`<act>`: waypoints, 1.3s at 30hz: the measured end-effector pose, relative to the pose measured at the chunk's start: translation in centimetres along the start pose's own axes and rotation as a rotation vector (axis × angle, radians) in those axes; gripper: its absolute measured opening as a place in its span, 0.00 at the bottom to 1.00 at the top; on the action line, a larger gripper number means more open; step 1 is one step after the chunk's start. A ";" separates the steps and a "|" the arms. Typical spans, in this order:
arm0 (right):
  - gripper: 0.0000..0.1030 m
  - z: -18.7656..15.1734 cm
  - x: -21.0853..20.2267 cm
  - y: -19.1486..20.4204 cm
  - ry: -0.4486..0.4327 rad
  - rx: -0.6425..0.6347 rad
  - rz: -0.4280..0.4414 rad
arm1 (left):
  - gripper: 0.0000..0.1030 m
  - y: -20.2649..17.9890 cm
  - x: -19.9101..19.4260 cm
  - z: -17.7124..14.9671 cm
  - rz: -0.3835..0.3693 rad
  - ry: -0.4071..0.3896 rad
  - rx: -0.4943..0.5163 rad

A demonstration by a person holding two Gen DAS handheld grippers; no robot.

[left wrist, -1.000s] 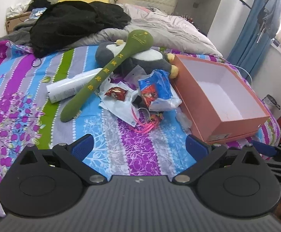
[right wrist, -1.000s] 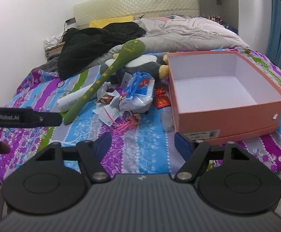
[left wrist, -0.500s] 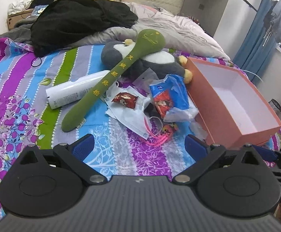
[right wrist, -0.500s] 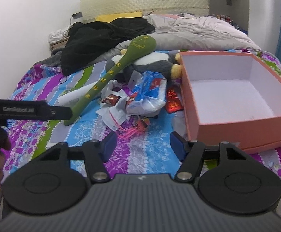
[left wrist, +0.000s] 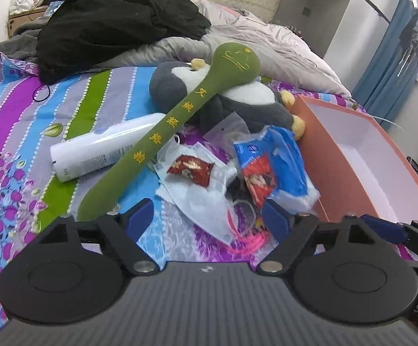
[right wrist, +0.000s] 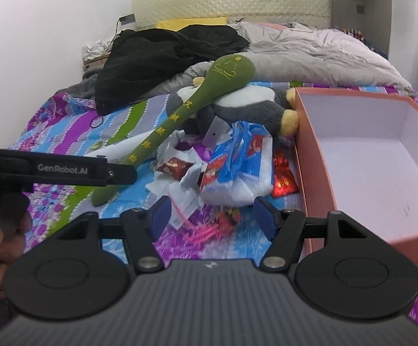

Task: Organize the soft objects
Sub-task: 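Grasp the red candy packet with the left gripper while the right gripper grasps the blue snack bag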

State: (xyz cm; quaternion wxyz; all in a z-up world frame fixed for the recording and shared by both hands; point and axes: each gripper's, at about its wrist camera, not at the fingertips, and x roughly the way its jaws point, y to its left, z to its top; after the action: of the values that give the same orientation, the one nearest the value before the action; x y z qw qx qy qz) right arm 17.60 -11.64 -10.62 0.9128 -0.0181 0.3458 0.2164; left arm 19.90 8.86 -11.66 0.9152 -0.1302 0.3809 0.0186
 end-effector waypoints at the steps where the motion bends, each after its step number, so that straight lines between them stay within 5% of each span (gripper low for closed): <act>1: 0.64 0.3 0.6 0.0 -0.002 -0.005 0.001 | 0.77 0.2 0.6 0.3 0.000 0.001 -0.003; 21: 0.57 3.5 10.6 -2.1 0.035 -0.046 -0.051 | 0.72 0.8 13.5 3.9 0.024 0.048 0.120; 24: 0.51 3.4 11.8 -2.5 0.068 -0.030 -0.039 | 0.72 1.0 15.0 4.3 0.014 0.061 0.127; 31: 0.32 2.9 13.3 -3.3 0.117 0.011 -0.015 | 0.52 1.4 17.6 4.3 0.000 0.107 0.123; 39: 0.13 3.0 12.0 -3.1 0.101 -0.005 -0.005 | 0.43 1.4 16.3 4.1 0.016 0.077 0.087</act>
State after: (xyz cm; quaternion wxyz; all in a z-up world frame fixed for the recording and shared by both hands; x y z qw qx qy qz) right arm 28.74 -9.28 -16.37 0.8947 -0.0321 0.3910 0.2136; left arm 34.13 10.17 -20.69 0.9044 -0.0878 0.4175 0.0043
